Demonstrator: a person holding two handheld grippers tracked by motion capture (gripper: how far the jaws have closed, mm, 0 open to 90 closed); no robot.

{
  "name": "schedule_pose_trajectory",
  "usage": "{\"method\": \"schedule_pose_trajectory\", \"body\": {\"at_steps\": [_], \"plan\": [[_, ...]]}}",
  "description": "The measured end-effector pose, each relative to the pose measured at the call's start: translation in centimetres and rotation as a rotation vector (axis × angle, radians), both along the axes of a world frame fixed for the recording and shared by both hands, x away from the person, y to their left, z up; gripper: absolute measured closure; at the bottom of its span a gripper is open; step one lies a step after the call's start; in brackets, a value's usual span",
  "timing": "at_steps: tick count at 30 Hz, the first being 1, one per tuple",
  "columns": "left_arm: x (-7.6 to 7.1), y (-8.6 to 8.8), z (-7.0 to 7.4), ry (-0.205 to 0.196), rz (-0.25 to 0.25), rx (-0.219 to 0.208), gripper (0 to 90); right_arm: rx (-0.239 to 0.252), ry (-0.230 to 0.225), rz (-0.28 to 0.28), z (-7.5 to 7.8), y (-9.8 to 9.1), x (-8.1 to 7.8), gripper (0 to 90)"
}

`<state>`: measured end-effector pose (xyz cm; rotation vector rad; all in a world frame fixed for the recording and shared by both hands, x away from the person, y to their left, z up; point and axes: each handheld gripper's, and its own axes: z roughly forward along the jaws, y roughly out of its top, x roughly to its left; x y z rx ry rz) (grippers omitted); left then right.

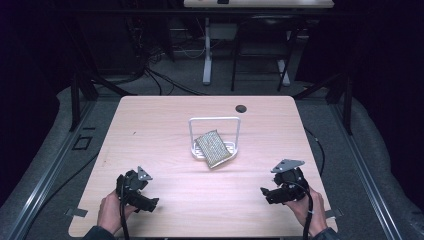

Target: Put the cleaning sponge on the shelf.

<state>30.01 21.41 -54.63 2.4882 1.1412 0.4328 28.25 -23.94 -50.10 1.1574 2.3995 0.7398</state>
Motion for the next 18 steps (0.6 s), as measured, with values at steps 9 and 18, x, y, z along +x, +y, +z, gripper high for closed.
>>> {"method": "schedule_pose_trajectory", "body": {"at_steps": [9, 18], "plan": [[0.1, 0.0, -0.1, 0.004, -0.006, 0.003, 0.7, -0.011, 0.047, -0.057, -1.7, -2.2, 0.0, 14.0], [-0.2, -0.3, 0.2, -0.005, -0.003, -0.003, 0.6, -0.028, 0.032, -0.051, -1.4, -2.2, -0.4, 14.0]]}}
